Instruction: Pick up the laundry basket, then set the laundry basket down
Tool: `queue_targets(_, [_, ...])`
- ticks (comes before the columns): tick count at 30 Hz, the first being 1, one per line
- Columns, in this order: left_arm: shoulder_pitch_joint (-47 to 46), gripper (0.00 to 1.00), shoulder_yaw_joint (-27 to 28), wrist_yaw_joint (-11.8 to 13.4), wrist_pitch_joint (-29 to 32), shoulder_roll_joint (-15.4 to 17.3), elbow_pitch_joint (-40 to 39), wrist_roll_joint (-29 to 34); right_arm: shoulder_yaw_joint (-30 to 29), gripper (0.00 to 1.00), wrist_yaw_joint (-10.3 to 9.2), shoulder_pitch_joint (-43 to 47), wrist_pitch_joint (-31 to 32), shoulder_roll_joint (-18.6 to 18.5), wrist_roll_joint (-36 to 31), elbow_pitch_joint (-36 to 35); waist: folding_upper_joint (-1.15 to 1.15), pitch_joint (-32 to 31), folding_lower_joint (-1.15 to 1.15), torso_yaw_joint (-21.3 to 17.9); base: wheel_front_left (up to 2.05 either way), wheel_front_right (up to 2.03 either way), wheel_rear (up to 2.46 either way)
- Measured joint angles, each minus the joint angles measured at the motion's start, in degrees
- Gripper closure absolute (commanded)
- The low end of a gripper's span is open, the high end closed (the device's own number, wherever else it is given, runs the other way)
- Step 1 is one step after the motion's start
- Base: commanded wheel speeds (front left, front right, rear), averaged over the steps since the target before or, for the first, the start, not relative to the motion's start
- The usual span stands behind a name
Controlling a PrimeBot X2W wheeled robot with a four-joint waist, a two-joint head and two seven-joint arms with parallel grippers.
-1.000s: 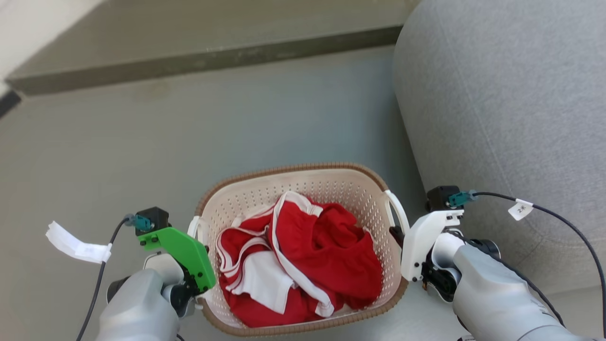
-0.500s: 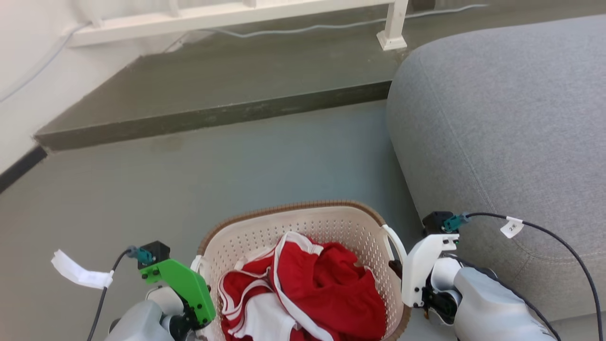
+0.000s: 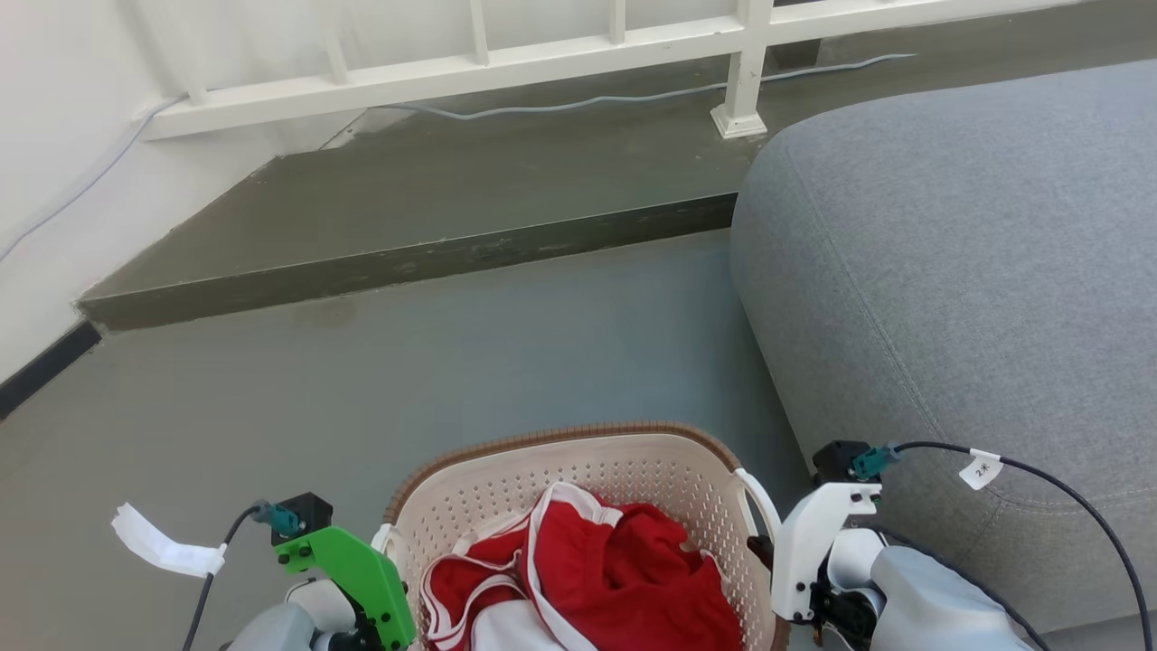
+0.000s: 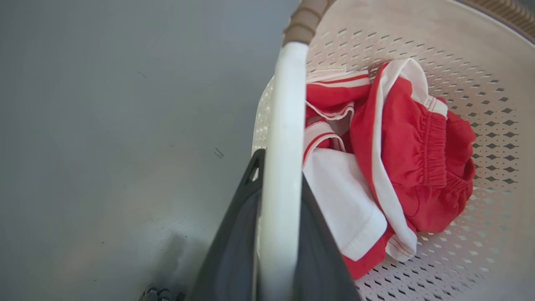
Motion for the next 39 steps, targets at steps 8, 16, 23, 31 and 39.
queue_targets(8, [0.79, 1.0, -0.36, 0.0, 0.33, 0.05, -0.18, -0.51, 0.42, 1.0, 0.0, 0.14, 0.43, -0.01, 1.36, 0.01, 0.0, -0.81, 0.0, -0.09, 0.0, 0.0, 0.0])
queue_targets(16, [1.26, 1.0, -0.53, 0.0, 0.6, 0.14, -0.21, -1.49, 1.13, 1.0, 0.0, 1.14, 0.53, -0.05, 1.91, -0.11, 0.0, -1.11, 0.0, -0.07, 0.0, 0.0, 0.0])
queue_targets(23, [1.36, 1.0, -0.63, 0.0, 0.77, 0.19, -0.19, -1.51, 1.44, 1.0, 0.0, 1.14, 0.76, -0.07, 2.4, -0.12, 0.0, -1.02, 0.0, -0.04, 0.0, 0.0, 0.0])
queue_targets(31, [1.36, 1.0, -0.75, 0.0, 0.77, 0.23, -0.2, -1.93, 1.71, 1.0, 0.0, 1.14, 0.9, -0.1, 2.91, -0.13, 0.0, -0.85, 0.0, -0.05, 0.0, 0.0, 0.0])
queue_targets(39, [1.37, 1.0, -0.9, 0.0, 0.77, 0.29, -0.21, -2.01, 2.03, 1.0, 0.0, 1.14, 0.9, -0.12, 3.42, -0.1, 0.0, -0.78, 0.0, 0.05, 0.0, 0.0, 0.0])
